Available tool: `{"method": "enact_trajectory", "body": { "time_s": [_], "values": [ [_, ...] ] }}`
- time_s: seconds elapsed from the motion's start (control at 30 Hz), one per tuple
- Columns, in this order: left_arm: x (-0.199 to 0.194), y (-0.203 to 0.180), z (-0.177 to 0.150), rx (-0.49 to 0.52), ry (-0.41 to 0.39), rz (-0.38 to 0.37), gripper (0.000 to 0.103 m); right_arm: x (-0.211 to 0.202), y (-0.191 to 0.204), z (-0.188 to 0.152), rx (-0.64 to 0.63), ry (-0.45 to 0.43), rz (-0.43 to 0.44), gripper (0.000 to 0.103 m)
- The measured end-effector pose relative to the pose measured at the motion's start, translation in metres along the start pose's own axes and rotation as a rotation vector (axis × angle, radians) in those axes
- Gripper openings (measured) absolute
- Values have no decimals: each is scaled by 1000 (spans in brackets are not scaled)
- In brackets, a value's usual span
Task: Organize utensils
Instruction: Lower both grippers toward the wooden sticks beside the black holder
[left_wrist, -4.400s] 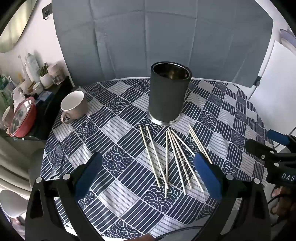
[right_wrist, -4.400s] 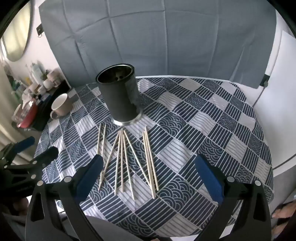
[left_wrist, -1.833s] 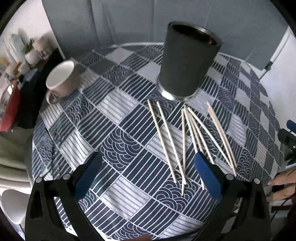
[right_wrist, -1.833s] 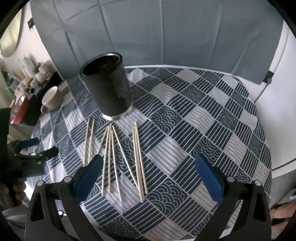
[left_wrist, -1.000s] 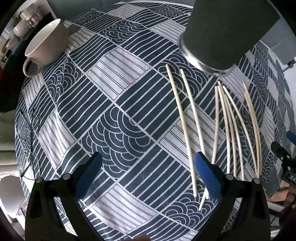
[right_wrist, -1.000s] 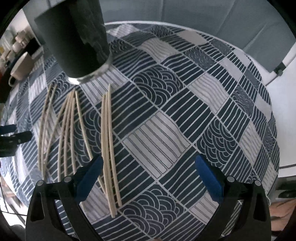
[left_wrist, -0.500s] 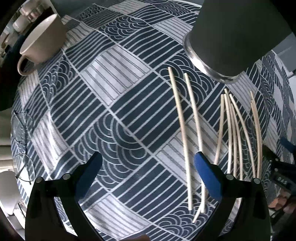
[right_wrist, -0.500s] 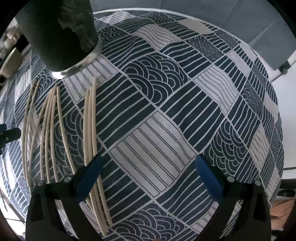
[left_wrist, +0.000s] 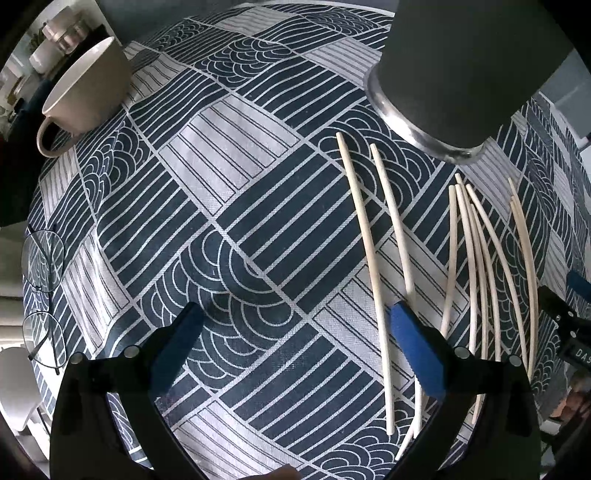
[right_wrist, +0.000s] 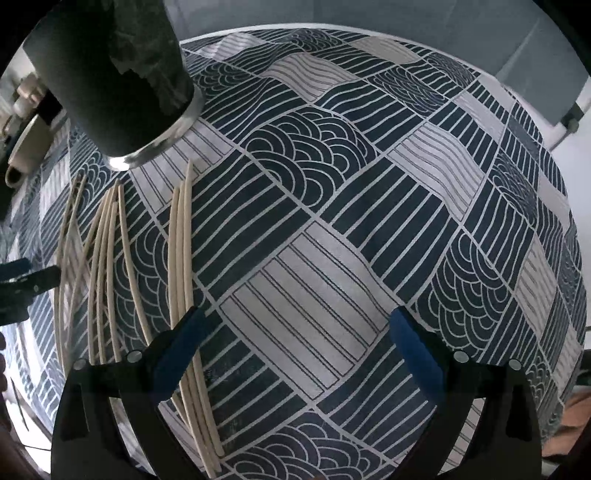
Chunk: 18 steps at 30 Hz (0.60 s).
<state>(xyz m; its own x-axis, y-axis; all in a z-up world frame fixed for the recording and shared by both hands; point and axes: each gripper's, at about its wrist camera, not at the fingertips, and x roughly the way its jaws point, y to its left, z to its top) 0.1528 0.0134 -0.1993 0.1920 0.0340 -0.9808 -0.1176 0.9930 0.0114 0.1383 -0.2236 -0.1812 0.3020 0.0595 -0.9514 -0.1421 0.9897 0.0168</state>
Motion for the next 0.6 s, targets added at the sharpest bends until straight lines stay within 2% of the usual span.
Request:
{"method": "enact_trajectory", "body": {
  "time_s": [0.3,0.33,0.37,0.5,0.6],
  "values": [
    [2,9,-11,9,-12,-1,99,-3,3,-4,6,6,-21,95],
    [4,9,-10,11,-14,-1,99,-4,2,-4,7,0,-17,95],
    [-8,8,-26,13,-15,2,99,-6,4,-5,10,-4,-10,95],
    [-14,10,-22,28,-29,-1,99,-11,0,-8,48,-21,58,95],
    [-11,7,-19,32,-41,-2,99,-8,3,-9,34,-8,62,95]
  ]
}}
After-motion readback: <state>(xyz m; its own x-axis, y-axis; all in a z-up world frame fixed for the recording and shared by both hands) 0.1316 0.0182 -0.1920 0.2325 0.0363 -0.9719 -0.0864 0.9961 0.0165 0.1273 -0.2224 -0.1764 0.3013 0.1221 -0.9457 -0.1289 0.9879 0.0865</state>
